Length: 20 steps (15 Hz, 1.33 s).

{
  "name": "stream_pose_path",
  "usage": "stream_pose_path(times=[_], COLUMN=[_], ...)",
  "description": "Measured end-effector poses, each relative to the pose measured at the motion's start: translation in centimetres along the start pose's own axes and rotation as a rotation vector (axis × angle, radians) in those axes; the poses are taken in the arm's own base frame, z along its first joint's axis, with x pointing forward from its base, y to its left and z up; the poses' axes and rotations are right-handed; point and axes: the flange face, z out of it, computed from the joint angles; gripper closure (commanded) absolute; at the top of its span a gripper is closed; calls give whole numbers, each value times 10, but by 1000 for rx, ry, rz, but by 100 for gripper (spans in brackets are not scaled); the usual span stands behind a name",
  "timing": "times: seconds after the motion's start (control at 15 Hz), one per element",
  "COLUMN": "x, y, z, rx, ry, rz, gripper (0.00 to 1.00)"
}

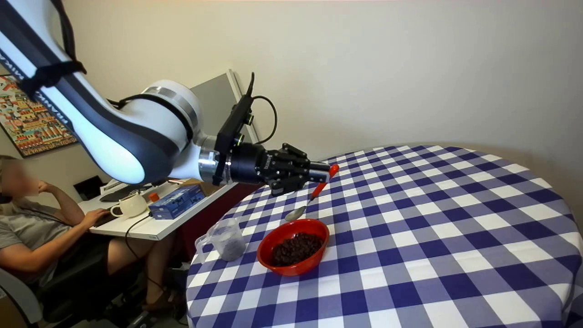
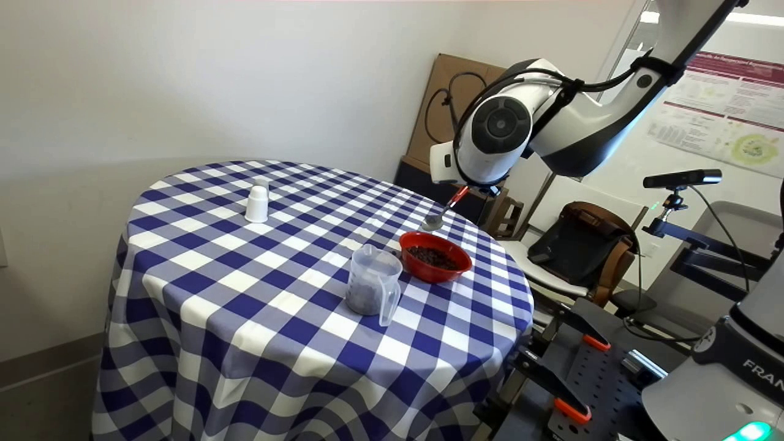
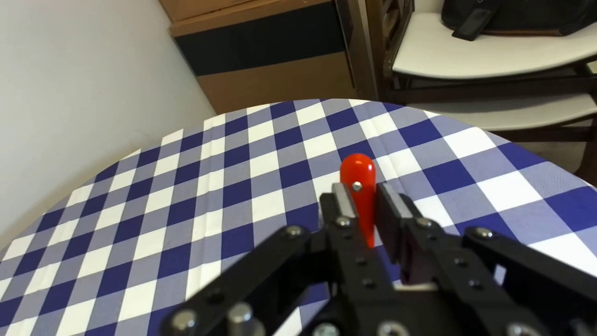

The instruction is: Put the spoon in the red bowl then take it out of the bowl and set it down on the table

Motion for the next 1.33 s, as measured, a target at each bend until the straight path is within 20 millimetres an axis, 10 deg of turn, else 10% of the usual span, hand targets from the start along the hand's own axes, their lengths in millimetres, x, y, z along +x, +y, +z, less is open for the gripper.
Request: stream_pose_path(times=[1.33], x=[32], y=[-28], z=[12], rx=[-213], ry=[-14], rz=[3], gripper=[95])
